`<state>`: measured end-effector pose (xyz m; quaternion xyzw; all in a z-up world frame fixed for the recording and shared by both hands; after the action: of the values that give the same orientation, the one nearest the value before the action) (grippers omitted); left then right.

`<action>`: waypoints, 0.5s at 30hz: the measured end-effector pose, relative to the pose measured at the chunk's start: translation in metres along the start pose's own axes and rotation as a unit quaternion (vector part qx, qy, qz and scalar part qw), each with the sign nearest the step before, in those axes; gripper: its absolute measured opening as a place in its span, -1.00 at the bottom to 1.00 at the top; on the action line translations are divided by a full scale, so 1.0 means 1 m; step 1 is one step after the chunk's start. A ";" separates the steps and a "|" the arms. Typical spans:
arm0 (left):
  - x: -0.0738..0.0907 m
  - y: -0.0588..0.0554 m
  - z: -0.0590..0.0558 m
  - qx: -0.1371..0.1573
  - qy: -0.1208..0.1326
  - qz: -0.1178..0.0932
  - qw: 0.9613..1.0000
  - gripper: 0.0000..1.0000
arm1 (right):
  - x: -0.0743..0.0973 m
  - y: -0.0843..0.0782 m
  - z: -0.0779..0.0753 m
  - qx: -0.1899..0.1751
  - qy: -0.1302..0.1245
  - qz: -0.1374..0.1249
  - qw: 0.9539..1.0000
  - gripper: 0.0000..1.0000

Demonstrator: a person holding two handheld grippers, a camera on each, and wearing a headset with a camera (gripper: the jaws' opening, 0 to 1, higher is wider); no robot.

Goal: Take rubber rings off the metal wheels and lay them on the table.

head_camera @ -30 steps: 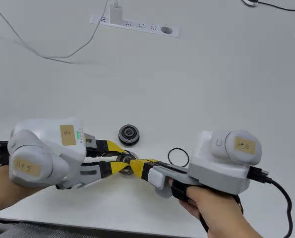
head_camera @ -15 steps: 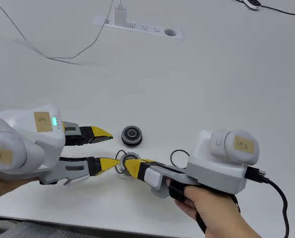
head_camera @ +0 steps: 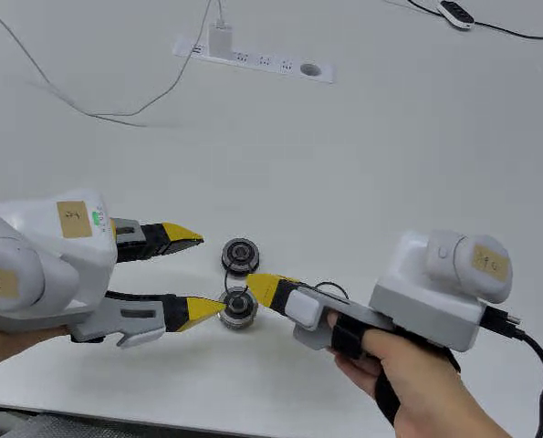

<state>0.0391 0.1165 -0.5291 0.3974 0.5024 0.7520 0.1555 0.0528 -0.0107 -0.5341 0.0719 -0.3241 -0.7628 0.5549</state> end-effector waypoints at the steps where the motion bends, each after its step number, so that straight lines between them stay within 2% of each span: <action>1: -0.001 0.001 -0.001 -0.001 -0.005 0.000 1.000 -0.09 | 0.003 0.002 -0.003 -0.001 -0.003 -0.005 1.000 -0.97; 10: -0.001 0.006 -0.001 0.001 -0.003 -0.006 1.000 0.00 | 0.032 0.012 -0.031 -0.025 -0.053 -0.045 0.997 -0.97; 15: -0.001 0.004 -0.003 -0.014 -0.007 0.004 1.000 0.04 | 0.047 0.012 -0.045 -0.043 -0.082 -0.061 0.994 -0.97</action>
<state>0.0381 0.1120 -0.5269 0.4022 0.4888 0.7572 0.1613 0.0659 -0.0736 -0.5506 0.0047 -0.3300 -0.8116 0.4820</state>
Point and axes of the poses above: the centre of the closed fingertips' face, and the gripper's own axes: x roughly backward along the fingers, z roughly to its left, y roughly out of its top, the point moved 6 cm from there along x, roughly backward along the fingers, and after that the axes turned 11 degrees about y, right-handed, at the moved point
